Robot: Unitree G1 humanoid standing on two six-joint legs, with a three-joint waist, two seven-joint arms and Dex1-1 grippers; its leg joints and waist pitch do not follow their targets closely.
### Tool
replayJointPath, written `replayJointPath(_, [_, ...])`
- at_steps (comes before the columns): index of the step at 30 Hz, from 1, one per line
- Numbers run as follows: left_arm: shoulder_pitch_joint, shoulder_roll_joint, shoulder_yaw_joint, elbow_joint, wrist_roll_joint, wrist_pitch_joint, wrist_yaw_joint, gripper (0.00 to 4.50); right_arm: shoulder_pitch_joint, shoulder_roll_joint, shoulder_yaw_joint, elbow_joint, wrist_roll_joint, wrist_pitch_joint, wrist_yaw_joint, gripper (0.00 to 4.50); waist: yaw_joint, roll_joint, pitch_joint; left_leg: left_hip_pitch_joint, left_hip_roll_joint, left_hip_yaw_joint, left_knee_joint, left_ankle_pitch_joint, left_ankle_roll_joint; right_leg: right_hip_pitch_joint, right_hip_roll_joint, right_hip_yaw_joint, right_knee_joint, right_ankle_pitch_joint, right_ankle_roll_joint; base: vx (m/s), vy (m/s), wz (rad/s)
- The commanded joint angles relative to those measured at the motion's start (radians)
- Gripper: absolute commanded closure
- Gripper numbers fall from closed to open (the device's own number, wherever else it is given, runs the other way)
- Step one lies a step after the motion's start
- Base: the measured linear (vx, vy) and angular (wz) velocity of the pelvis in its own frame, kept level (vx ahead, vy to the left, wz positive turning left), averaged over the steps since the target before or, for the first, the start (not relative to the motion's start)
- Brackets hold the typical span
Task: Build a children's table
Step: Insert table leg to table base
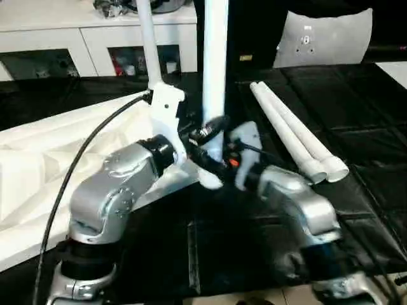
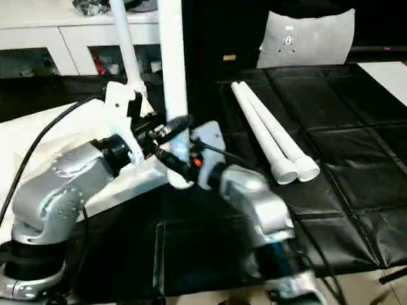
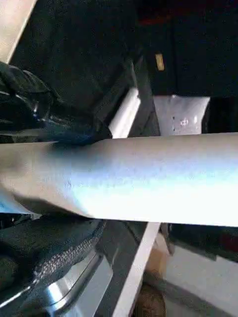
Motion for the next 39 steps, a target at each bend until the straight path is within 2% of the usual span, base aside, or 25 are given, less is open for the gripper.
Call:
replayJointPath(1, [0.0,0.01,0.046,-0.02,-0.047,0.031,-0.033,1.95,0.015,-0.018,-0.009,-0.01,0.025,-0.007,0.046,2.57,0.002,-0.005,-0.087,0.033,0.046,-0.025,-0.064,-0.169,-0.018,0.039,-0.09,0.038,-0.081,-0.137,-0.18,0.0,0.0,0.0])
replayJointPath(7, [-0.002,0.019,0.051,-0.022,-0.067,0.034,-0.052,1.95,0.016,-0.023,-0.004,-0.017,0.031,-0.005,0.061,2.57,0.001,-0.004,-0.086,0.034,0.047,-0.027,-0.066,-0.178,-0.017,0.037,-0.089,0.037,-0.084,-0.168,-0.177,0.0,0.0,0.0])
replayJointPath(14, [0.0,0.03,0.053,-0.025,-0.088,0.055,-0.052,1.95,0.015,-0.025,0.002,-0.012,0.03,-0.011,0.076,2.57,0.003,-0.003,-0.087,0.034,0.047,-0.027,-0.065,-0.164,-0.014,0.038,-0.088,0.037,-0.081,-0.14,-0.182,0.0,0.0,0.0])
replayJointPath(19, [0.003,0.039,0.049,-0.031,-0.1,0.06,-0.06,1.95,0.014,-0.026,0.004,-0.01,0.029,-0.013,0.078,2.57,0.003,-0.003,-0.087,0.034,0.046,-0.027,-0.065,-0.171,-0.015,0.038,-0.089,0.037,-0.082,-0.155,-0.182,0.0,0.0,0.0])
replayJointPath(23, [0.01,0.049,0.037,-0.035,-0.081,0.064,-0.052,1.95,0.015,-0.025,0.004,-0.011,0.025,-0.014,0.075,2.57,0.003,-0.001,-0.087,0.035,0.047,-0.027,-0.066,-0.173,-0.018,0.038,-0.088,0.037,-0.082,-0.155,-0.18,0.0,0.0,0.0])
replayJointPath(27, [0.021,0.035,0.006,-0.041,0.004,0.053,0.037,1.95,0.023,-0.012,-0.001,-0.001,-0.002,-0.043,0.035,2.57,0.003,-0.002,-0.085,0.033,0.048,-0.027,-0.066,-0.179,-0.016,0.038,-0.09,0.038,-0.083,-0.149,-0.18,0.0,0.0,0.0])
replayJointPath(29, [0.042,-0.04,0.01,-0.055,0.03,0.009,0.126,1.95,0.029,0.018,-0.018,0.002,-0.01,-0.07,-0.012,2.57,0.001,0.001,-0.084,0.033,0.051,-0.028,-0.067,-0.184,-0.016,0.038,-0.091,0.038,-0.086,-0.152,-0.18,0.0,0.0,0.0])
replayJointPath(30, [0.053,-0.07,0.015,-0.061,0.026,-0.007,0.15,1.95,0.031,0.03,-0.025,0.001,-0.01,-0.077,-0.03,2.57,-0.001,-0.002,-0.083,0.031,0.05,-0.027,-0.067,-0.189,-0.017,0.04,-0.091,0.039,-0.088,-0.156,-0.182,0.0,0.0,0.0])
replayJointPath(32, [0.059,-0.087,0.017,-0.065,0.02,-0.016,0.164,1.95,0.033,0.037,-0.028,0.0,-0.01,-0.081,-0.041,2.57,0.0,-0.004,-0.084,0.031,0.048,-0.028,-0.066,-0.196,-0.016,0.04,-0.091,0.038,-0.089,-0.174,-0.177,0.0,0.0,0.0])
replayJointPath(33, [0.101,-0.106,-0.007,-0.065,0.022,-0.09,0.139,1.95,0.05,0.057,-0.034,-0.012,-0.009,-0.096,-0.064,2.57,0.0,-0.011,-0.08,0.029,0.048,-0.028,-0.068,-0.199,-0.01,0.04,-0.092,0.039,-0.093,-0.197,-0.169,0.0,0.0,0.0])
replayJointPath(34, [0.11,-0.11,-0.014,-0.065,0.023,-0.107,0.133,1.95,0.054,0.061,-0.035,-0.015,-0.008,-0.1,-0.069,2.57,0.0,-0.009,-0.08,0.028,0.049,-0.029,-0.07,-0.202,-0.009,0.038,-0.093,0.039,-0.095,-0.21,-0.162,0.0,0.0,0.0])
replayJointPath(35, [0.161,-0.122,-0.034,-0.048,0.035,-0.188,0.102,1.95,0.084,0.073,-0.031,-0.031,-0.012,-0.122,-0.081,2.57,-0.002,-0.012,-0.079,0.029,0.051,-0.029,-0.072,-0.21,-0.008,0.036,-0.091,0.04,-0.099,-0.224,-0.15,0.0,0.0,0.0])
replayJointPath(36, [0.161,-0.122,-0.034,-0.048,0.035,-0.188,0.102,1.95,0.084,0.073,-0.031,-0.031,-0.012,-0.122,-0.081,2.57,0.0,-0.011,-0.079,0.029,0.052,-0.03,-0.072,-0.209,-0.007,0.036,-0.093,0.04,-0.099,-0.225,-0.145,0.0,0.0,0.0])
replayJointPath(37, [0.22,-0.106,-0.052,-0.017,0.034,-0.236,0.039,1.95,0.133,0.061,-0.014,-0.05,-0.023,-0.143,-0.07,2.57,-0.004,-0.014,-0.079,0.03,0.052,-0.028,-0.074,-0.209,-0.012,0.034,-0.089,0.04,-0.096,-0.215,-0.142,0.0,0.0,0.0])
replayJointPath(38, [0.22,-0.106,-0.052,-0.017,0.034,-0.236,0.039,1.95,0.133,0.061,-0.014,-0.05,-0.023,-0.143,-0.07,2.57,-0.001,-0.015,-0.079,0.029,0.05,-0.029,-0.073,-0.198,-0.007,0.034,-0.09,0.04,-0.099,-0.213,-0.134,0.0,0.0,0.0])
replayJointPath(39, [0.251,-0.092,-0.066,0.001,0.039,-0.257,0.003,1.95,0.163,0.051,-0.004,-0.062,-0.027,-0.154,-0.058,2.57,-0.001,-0.008,-0.079,0.034,0.053,-0.029,-0.076,-0.216,-0.014,0.029,-0.089,0.04,-0.097,-0.217,-0.131,0.0,0.0,0.0])
